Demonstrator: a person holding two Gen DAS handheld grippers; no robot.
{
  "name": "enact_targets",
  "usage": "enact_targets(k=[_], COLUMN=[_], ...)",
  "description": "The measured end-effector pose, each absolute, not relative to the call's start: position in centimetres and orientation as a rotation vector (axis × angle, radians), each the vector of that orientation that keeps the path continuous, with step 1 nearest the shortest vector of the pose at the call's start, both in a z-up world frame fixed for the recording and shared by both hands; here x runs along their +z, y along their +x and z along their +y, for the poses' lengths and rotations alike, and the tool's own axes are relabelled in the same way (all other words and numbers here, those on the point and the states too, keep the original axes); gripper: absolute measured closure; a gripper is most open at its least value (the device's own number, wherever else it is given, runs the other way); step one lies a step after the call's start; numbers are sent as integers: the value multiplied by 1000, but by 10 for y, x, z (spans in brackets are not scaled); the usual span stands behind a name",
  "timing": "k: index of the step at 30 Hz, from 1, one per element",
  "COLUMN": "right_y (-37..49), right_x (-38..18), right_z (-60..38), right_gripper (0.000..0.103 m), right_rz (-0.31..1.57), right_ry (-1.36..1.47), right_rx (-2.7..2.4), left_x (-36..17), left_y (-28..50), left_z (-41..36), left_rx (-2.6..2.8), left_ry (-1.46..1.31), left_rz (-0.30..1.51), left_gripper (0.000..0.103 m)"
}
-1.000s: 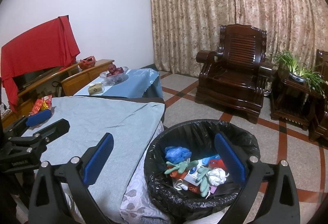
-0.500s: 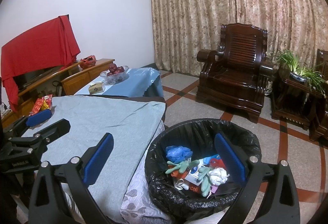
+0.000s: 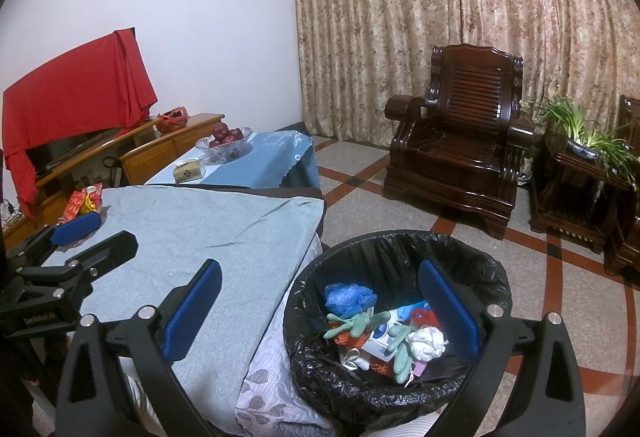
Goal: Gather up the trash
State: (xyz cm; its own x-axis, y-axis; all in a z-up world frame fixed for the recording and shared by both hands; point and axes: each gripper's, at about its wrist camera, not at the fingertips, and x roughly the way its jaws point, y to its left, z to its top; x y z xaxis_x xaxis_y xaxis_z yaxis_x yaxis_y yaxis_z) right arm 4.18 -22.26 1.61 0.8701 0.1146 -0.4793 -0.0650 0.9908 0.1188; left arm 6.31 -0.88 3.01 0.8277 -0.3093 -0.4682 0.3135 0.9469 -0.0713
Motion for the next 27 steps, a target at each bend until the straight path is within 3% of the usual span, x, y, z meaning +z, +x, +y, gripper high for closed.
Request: enact_targets(k=[27], right_y=[42], right_x=[16], right_z=[-220], right_gripper=[6], right_rz=[507], right_ry=[100], right_rx=[94], left_x=[30], left_y=[67], left_z=[-3], left_rx=[-327], left_ry=[10], left_rz=[492], left_gripper=[7])
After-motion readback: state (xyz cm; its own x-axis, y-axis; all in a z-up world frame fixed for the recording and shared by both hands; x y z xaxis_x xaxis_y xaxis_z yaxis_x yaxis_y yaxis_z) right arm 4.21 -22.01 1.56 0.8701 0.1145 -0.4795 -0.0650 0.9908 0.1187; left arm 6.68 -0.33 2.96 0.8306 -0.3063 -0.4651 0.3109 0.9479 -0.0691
